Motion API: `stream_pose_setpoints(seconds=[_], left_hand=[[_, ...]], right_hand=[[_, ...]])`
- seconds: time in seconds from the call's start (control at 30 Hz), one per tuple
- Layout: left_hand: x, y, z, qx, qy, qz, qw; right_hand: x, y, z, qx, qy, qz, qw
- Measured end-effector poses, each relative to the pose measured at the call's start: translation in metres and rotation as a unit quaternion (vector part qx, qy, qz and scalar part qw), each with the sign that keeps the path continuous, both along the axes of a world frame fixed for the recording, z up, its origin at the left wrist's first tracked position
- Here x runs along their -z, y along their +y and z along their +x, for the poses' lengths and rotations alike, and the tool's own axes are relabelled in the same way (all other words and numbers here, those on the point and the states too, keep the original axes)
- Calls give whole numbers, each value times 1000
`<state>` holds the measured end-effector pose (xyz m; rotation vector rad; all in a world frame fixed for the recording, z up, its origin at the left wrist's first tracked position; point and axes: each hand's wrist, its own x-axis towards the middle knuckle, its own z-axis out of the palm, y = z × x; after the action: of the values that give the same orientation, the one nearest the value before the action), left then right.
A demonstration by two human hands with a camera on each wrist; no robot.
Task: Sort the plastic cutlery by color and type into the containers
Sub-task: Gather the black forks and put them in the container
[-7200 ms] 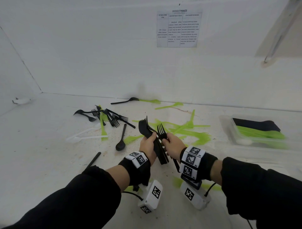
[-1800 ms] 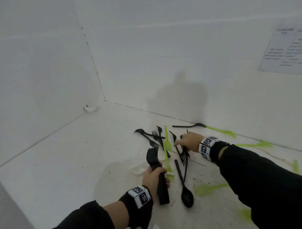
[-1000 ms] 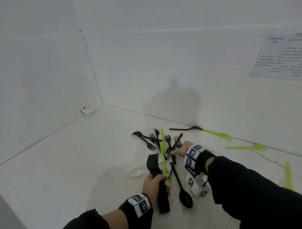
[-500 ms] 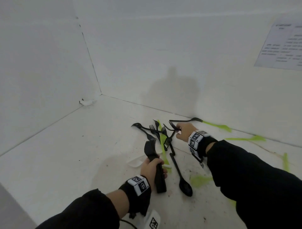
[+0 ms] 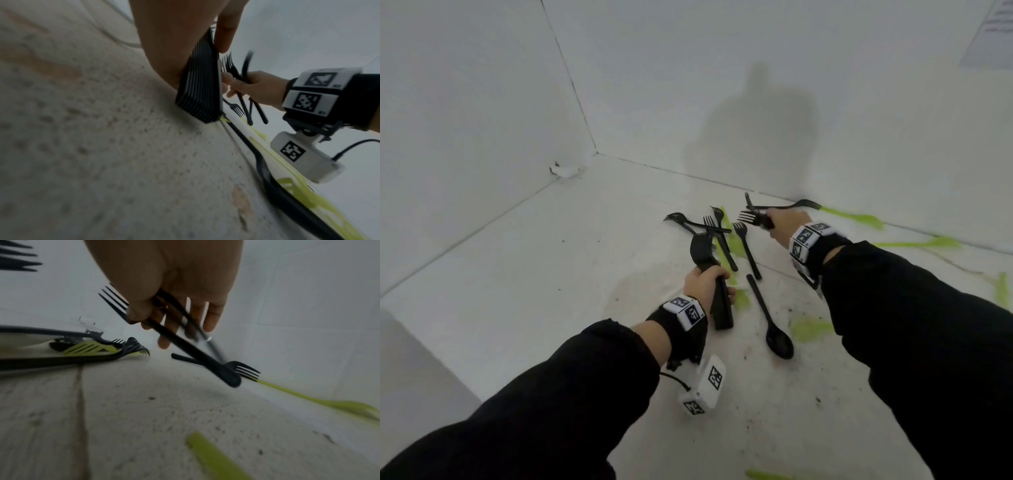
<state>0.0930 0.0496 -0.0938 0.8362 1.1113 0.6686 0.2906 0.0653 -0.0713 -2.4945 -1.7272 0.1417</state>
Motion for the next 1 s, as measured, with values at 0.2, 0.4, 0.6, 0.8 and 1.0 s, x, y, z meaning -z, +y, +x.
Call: stream_pose_setpoints(seconds=[0.2, 0.4, 0.6, 0.8, 1.0], left_hand=[[6, -1, 1, 12, 5, -3, 1000], [8, -1, -1, 20, 12, 0, 1000], [11, 0, -1, 21, 13, 2, 1000], [14, 0, -3, 20, -2, 3, 1000], [12, -10, 2, -11, -42, -5, 999]], right_hand=[[1, 2, -8, 131, 183, -1, 974], [6, 14, -41, 142, 172, -10, 975], [9, 9, -44, 94, 114, -100, 984], [-2, -4, -30, 125, 184, -40, 974], [-16, -48, -41, 109, 377, 67, 917]])
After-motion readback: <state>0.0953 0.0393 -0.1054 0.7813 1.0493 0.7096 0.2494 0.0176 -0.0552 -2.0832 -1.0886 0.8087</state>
